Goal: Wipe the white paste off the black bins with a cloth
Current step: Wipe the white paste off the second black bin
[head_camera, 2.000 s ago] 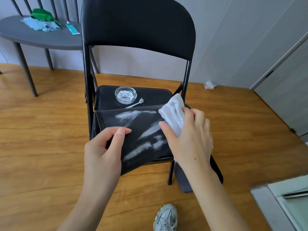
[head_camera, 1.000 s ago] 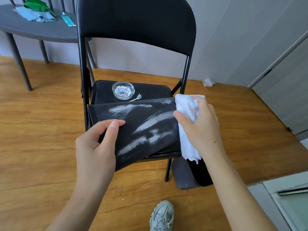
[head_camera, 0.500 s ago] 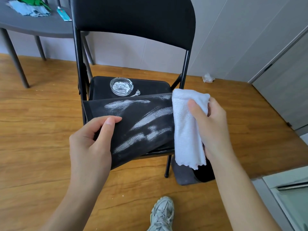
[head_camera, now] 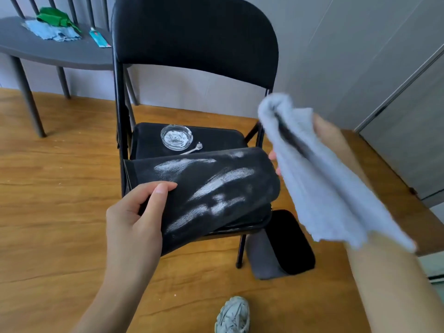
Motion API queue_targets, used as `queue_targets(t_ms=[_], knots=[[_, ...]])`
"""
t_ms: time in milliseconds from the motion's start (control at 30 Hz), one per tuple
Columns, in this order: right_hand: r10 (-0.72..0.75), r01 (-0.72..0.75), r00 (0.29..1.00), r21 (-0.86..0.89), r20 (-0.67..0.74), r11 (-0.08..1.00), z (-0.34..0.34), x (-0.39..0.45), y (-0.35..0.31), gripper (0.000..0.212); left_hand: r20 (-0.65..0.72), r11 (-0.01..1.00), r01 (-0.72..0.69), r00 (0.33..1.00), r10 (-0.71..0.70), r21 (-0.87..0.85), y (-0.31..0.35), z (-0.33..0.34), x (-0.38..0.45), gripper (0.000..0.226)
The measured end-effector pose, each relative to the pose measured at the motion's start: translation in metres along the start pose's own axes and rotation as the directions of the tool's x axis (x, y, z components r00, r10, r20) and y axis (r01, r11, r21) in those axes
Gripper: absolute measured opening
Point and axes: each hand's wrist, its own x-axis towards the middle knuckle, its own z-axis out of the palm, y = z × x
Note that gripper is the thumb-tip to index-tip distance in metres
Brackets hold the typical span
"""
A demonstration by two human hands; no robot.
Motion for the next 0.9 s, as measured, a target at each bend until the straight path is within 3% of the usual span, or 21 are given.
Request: queue_targets(t_ms=[33,100,233,333,433,500,567,667,800,900], knots=[[0.011,-0.009,1.0,-0.121,0.016,0.993,0.003,0.01,0.008,0.067,0.002,1.0,-0.004,1.0,0.004,0.003,0.0,0.0,0.0,0.023],[0.021,-0.042,0.996,-0.256,-0.084,0.966,0.008,0.022,0.025,0.028,0.001,1.0,-0.01,1.0,0.01,0.002,0.0,-0.001,0.001,0.023],[-0.113,0.001,0.978,-0.536,-0.176,0.844,0.019,0.023,0.033,0.047,0.001,1.0,-0.011,1.0,0.011,0.0,0.0,0.001,0.002,0.024],[-0.191,0.014,0.958,-0.63,-0.215,0.777,0.032,0.016,0.026,0.037,-0.013,1.0,-0.012,1.0,0.012,-0.004,-0.001,0.001,0.003,0.024],[-0.246,0.092,0.955,-0.627,-0.164,0.773,0.048,-0.004,0.024,0.019,-0.014,1.0,-0.015,1.0,0.015,-0.007,0.0,0.001,0.003,0.024],[-0.255,0.144,0.962,-0.615,-0.096,0.775,0.06,-0.021,0.029,0.027,-0.011,1.0,-0.018,1.0,0.018,-0.007,0.0,0.002,0.003,0.024],[-0.323,0.215,0.946,-0.686,-0.031,0.695,0.069,-0.034,0.04,0.044,-0.007,1.0,-0.015,1.0,0.015,-0.012,-0.001,0.002,0.002,0.024],[-0.368,0.233,0.929,-0.724,-0.032,0.65,0.074,-0.038,0.058,0.059,0.007,1.0,-0.014,1.0,0.014,-0.025,0.0,0.003,0.0,0.025],[-0.38,0.22,0.924,-0.746,-0.048,0.628,0.068,-0.033,0.065,0.055,0.017,1.0,-0.016,1.0,0.016,-0.022,0.0,0.004,-0.001,0.025],[-0.416,0.252,0.909,-0.822,0.02,0.511,0.062,-0.03,0.06,0.05,0.014,1.0,-0.024,1.0,0.024,-0.015,-0.001,0.004,0.001,0.025]])
